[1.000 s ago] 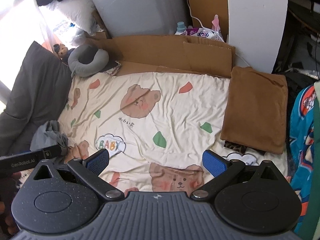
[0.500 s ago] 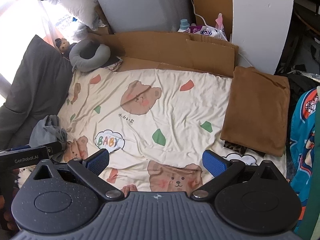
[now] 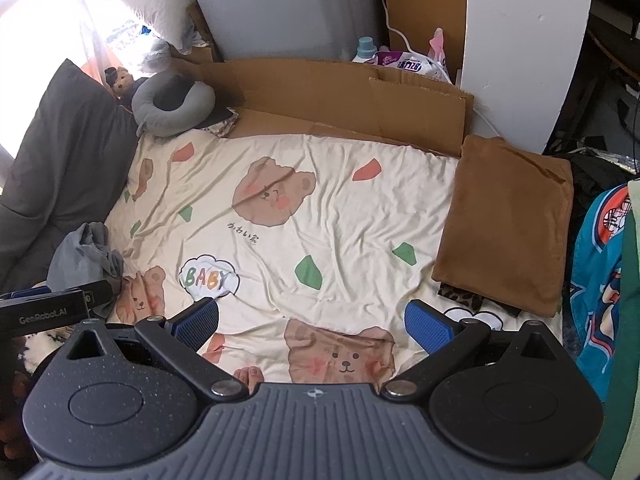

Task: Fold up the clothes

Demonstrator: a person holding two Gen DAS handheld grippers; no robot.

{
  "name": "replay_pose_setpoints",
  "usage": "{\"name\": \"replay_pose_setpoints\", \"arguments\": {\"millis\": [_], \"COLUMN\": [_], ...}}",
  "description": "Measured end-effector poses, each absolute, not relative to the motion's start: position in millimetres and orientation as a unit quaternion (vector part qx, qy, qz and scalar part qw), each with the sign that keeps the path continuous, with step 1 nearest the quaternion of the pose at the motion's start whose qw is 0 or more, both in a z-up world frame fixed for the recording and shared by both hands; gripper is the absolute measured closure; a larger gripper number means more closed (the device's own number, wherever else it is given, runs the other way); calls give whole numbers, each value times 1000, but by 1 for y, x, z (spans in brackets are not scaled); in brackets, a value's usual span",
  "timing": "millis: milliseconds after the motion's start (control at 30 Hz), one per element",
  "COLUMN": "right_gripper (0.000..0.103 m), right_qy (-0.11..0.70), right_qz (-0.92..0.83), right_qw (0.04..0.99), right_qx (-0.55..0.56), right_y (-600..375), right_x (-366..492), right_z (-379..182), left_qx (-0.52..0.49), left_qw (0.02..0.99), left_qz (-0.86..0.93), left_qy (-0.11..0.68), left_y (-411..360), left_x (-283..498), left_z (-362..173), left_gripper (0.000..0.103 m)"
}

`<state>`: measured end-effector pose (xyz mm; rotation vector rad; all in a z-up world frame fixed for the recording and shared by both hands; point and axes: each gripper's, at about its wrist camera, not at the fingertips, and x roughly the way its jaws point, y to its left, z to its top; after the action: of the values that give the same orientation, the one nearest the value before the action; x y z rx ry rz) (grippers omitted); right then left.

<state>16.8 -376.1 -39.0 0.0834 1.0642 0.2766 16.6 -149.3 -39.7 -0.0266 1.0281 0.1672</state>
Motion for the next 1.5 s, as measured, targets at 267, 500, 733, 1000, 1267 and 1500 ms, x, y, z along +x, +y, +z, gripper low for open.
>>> {"name": "replay_pose_setpoints", "arguments": {"millis": [267,500,733,1000,1267,1500], "right_gripper": [1,1,1,1,1,1], "right_qy": [507,508,509,509,509,509], "right_qz": [126,125,124,121,120,118], "right_qw": [852,852,851,852,852,852], "right_qx": [32,29,24,22,20,20], "right_y": [-371,-371,-370,-373,-374,-375], "right_x": [18,19,20,20,20,21], "right_z": [-39,-40,-41,-41,-40,-40], "left_qx": [-20,-19,-18,-18,-17,-18], "left_qw": [867,867,868,867,866,866], "left_qz": [79,82,83,85,84,86], "left_qy": [492,491,490,491,492,493], "left_y": [-146,-144,-143,-144,-142,-144], "left_x": [17,17,17,16,18,17], "left_z": [-40,-40,-40,-41,-41,-41], "left_gripper": [3,3,3,3,3,3]}}
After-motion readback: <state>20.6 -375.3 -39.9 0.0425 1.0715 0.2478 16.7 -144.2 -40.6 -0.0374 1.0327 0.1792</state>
